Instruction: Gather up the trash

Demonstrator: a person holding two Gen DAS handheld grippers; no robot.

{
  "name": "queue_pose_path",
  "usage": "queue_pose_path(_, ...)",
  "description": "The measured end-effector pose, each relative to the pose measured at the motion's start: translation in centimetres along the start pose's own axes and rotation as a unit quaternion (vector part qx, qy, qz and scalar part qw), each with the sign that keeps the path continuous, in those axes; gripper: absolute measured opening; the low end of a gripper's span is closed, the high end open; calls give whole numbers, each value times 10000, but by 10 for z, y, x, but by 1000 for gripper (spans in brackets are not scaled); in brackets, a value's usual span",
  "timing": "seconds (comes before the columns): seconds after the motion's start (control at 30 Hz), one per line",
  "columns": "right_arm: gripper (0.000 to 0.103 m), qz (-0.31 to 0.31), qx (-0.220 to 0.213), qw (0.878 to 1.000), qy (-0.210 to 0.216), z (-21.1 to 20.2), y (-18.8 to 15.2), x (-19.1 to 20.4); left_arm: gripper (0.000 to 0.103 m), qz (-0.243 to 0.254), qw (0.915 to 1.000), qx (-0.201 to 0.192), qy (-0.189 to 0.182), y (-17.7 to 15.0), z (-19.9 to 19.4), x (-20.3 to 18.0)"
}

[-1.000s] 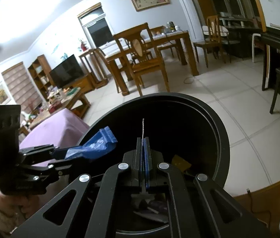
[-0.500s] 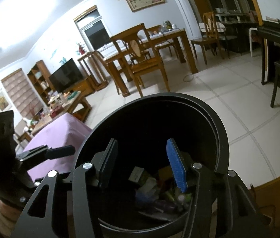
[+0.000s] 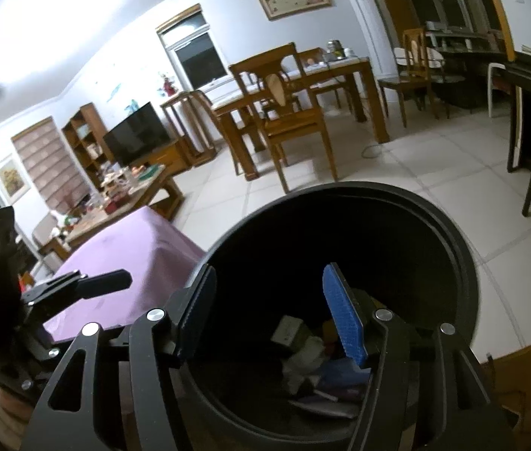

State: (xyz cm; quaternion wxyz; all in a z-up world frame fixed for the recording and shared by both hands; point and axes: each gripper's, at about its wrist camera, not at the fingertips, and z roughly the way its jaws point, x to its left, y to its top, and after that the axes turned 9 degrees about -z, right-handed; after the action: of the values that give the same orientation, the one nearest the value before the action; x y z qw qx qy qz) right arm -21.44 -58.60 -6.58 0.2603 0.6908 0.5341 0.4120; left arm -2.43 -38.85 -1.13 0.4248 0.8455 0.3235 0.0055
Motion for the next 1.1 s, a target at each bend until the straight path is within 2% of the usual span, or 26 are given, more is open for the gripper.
queue_pose_path(0.1, 60, -139, 22, 9998, 163, 9, 6, 24, 88, -138, 9995, -113, 249, -5, -16, 20)
queue_pose_path(0.2, 66, -344, 95, 9986, 392, 24, 13, 53, 88, -407, 9974, -174, 560, -13, -35, 49)
queue_pose_path(0.4, 66, -863, 361, 9913, 925, 62, 25, 128, 88, -1184, 9835, -432, 1295, -35, -93, 126)
queue_pose_path(0.6, 66, -1315, 789, 9773, 1463, 105, 27, 209, 88, -1868, 9573, -760, 2071, -62, -155, 194)
queue_pose_path(0.7, 66, -1534, 1005, 9676, 1737, 126, 28, 254, 88, -2256, 9389, -939, 2423, -80, -184, 224)
queue_pose_path(0.8, 66, -1739, 1195, 9567, 2007, 143, 26, 300, 88, -2530, 9252, -1040, 2630, -94, -201, 243)
queue_pose_path(0.9, 66, -1937, 1329, 9466, 2209, 160, 23, 340, 88, -2595, 9083, -1189, 3059, -104, -214, 253)
queue_pose_path(1.0, 66, -2055, 1319, 9449, 2182, 173, 20, 367, 94, -2775, 8900, -1383, 3342, -112, -228, 264)
queue_pose_path(1.03, 66, -2067, 1284, 9460, 2139, 175, 20, 375, 94, -2800, 8865, -1485, 3371, -113, -232, 265)
queue_pose_path(1.07, 70, -2052, 1165, 9496, 2065, 177, 23, 385, 94, -2802, 8803, -1621, 3469, -112, -236, 264)
queue_pose_path(1.1, 80, -2029, 1052, 9520, 2034, 178, 24, 390, 96, -2791, 8760, -1690, 3553, -111, -237, 264)
